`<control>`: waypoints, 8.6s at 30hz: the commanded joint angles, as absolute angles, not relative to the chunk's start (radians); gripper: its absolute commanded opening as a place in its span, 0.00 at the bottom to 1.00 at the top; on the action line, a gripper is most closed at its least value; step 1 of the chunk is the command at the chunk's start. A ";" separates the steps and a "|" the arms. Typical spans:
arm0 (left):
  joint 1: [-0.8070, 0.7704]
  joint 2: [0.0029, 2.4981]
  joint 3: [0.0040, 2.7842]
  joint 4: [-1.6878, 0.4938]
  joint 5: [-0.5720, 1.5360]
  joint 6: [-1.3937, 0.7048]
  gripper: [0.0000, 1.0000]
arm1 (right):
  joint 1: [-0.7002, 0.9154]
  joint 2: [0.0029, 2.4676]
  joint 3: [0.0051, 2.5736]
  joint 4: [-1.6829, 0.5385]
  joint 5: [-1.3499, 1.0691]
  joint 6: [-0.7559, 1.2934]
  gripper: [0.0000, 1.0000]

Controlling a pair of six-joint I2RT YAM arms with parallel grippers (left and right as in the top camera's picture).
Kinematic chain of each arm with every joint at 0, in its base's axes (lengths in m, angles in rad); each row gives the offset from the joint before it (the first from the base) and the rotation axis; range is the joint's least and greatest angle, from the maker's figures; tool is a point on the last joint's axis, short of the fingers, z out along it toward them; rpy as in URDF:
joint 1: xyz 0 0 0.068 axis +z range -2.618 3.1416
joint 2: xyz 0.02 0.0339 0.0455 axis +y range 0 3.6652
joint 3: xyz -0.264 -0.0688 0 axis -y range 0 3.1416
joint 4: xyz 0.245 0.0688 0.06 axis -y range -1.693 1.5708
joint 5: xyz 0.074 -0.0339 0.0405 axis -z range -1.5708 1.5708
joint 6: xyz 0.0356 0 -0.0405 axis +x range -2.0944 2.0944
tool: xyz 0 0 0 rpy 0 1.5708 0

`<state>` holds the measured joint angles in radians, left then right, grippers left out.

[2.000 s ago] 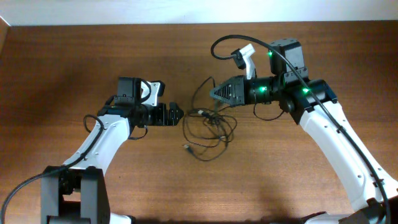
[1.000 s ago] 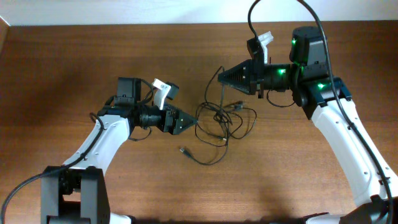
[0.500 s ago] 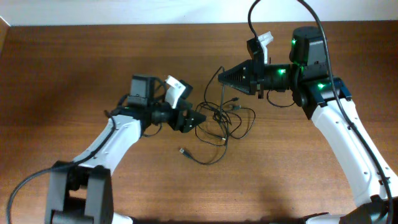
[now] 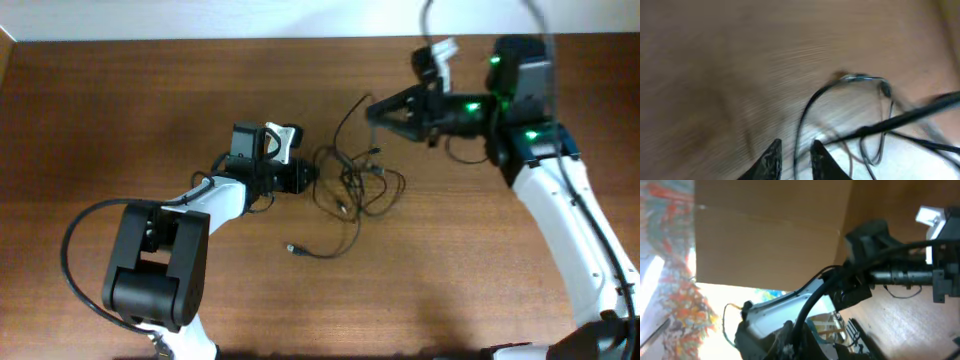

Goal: Untangle cables

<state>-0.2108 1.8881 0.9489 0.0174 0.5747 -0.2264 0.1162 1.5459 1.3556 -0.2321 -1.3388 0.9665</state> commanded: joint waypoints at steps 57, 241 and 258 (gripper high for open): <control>-0.308 1.893 0.947 0.083 0.549 -0.297 0.96 | 0.066 1.544 1.357 -0.310 -1.443 0.808 0.04; 0.042 1.913 0.947 -0.199 0.319 -0.741 0.05 | -0.187 1.854 1.592 -1.184 -0.167 0.373 0.04; 0.042 1.913 0.947 -0.195 0.318 -0.741 0.06 | -0.149 1.855 1.430 -1.198 -0.041 0.374 0.04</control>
<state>0.0353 1.8812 0.9726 -0.1864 0.3473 -0.7311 -0.1562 1.8568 1.4605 -1.2556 -0.0605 0.3668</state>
